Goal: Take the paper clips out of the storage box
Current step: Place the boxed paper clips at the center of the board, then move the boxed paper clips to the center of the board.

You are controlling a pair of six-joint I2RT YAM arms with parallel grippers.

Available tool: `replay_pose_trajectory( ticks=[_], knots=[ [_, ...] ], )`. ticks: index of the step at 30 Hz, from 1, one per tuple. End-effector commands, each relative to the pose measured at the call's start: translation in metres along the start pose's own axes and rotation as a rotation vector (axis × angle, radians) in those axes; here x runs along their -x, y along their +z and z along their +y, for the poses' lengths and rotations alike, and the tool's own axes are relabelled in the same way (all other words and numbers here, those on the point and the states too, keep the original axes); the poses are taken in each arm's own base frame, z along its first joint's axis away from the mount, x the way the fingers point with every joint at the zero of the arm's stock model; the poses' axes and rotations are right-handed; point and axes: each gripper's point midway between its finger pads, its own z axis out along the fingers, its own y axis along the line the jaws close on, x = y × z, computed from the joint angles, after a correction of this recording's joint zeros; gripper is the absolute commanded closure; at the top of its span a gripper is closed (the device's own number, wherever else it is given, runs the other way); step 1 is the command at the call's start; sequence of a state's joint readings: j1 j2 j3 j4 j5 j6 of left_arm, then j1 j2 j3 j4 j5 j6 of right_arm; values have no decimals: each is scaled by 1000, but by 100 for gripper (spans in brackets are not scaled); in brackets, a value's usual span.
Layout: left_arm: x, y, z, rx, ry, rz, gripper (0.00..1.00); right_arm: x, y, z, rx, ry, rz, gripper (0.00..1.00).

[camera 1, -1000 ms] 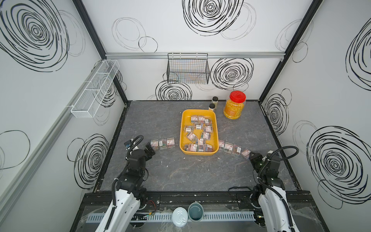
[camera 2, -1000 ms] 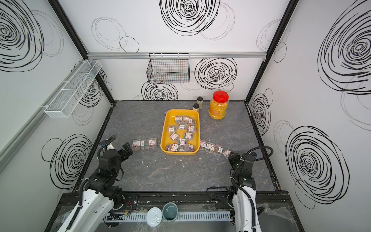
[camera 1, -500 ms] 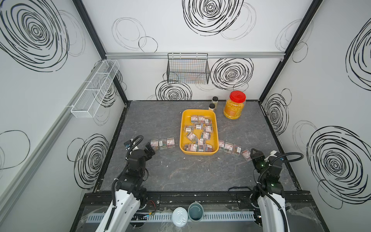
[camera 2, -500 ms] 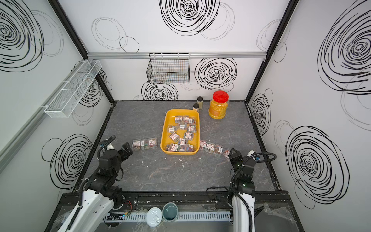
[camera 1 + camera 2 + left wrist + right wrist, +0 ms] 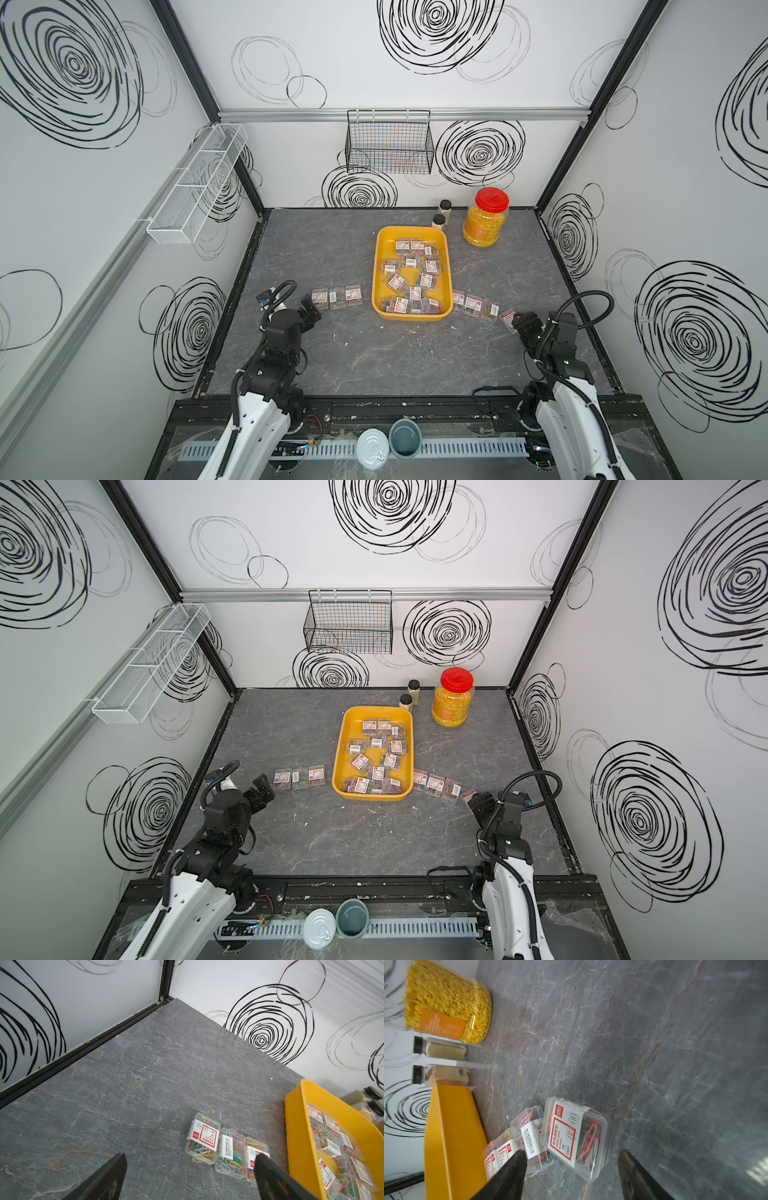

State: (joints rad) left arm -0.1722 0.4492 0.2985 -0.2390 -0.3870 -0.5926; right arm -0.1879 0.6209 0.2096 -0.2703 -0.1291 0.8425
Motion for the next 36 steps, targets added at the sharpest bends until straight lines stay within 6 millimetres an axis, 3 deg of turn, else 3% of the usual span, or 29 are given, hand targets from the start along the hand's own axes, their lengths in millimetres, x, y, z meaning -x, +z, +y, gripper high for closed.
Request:
replay_pose_trajectory(
  ticks=[1, 20, 36],
  knots=[
    [1, -1, 2, 9, -15, -14, 1, 0, 4, 5, 14, -33, 13, 23],
    [1, -1, 3, 10, -16, -16, 1, -22, 28, 32, 188, -9, 85, 17],
    [1, -1, 3, 12, -17, -17, 1, -18, 21, 47, 207, -80, 60, 15]
  ],
)
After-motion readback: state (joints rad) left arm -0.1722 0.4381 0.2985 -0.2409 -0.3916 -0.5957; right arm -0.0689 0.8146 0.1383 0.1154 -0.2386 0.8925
